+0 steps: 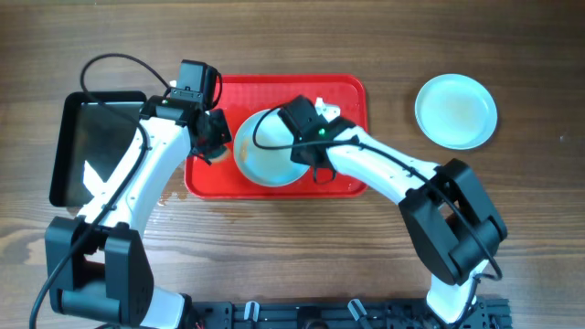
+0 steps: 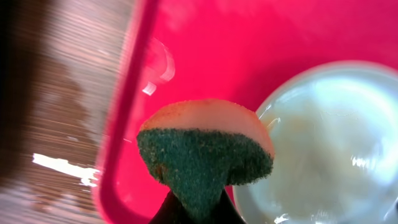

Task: Clean dirty plates on tray and stack at the side
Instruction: 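Tilt the plate up with the right gripper, move sponge aside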

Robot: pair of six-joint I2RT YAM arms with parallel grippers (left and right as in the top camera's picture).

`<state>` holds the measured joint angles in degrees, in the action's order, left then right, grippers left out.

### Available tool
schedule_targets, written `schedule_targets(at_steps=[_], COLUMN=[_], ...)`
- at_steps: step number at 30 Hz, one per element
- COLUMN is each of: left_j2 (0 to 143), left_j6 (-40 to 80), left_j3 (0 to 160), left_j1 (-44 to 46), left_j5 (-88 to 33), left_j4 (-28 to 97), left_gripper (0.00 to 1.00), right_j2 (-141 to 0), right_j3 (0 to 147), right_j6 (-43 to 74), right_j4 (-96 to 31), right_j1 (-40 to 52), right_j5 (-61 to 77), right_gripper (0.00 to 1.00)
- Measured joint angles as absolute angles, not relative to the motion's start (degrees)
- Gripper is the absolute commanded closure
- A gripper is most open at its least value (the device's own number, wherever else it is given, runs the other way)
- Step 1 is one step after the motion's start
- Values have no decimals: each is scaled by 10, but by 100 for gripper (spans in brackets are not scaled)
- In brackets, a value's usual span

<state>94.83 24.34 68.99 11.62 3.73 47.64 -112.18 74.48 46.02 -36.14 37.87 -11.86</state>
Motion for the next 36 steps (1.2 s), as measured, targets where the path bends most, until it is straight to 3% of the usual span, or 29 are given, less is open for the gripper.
schedule_targets(at_steps=[6,10,17,22,29,36], left_j2=[958,958,958,958,958,958], left_j6=[244,244,244,244,244,244], left_j3=[671,671,671,671,671,671], left_j1=[116,116,116,116,116,116], left_j5=[-18,-21,-25,-25,-25,-25], left_j4=[473,471,469,469,469,469], left_gripper=[96,96,96,96,96,96], right_j2=[-1120,-1119,-1119,-1119,-1119,-1119], right_j3=[933,1005,1018,1018,1018,1018], right_j6=[354,276,102,-33,-221,-243], right_j4=[-554,-604,-597,-505,-416,-415], right_j1=[375,375,428,472,491,490], right_j5=[-283,-384,-642,-788,-846,-850], right_gripper=[96,96,96,95,96,96])
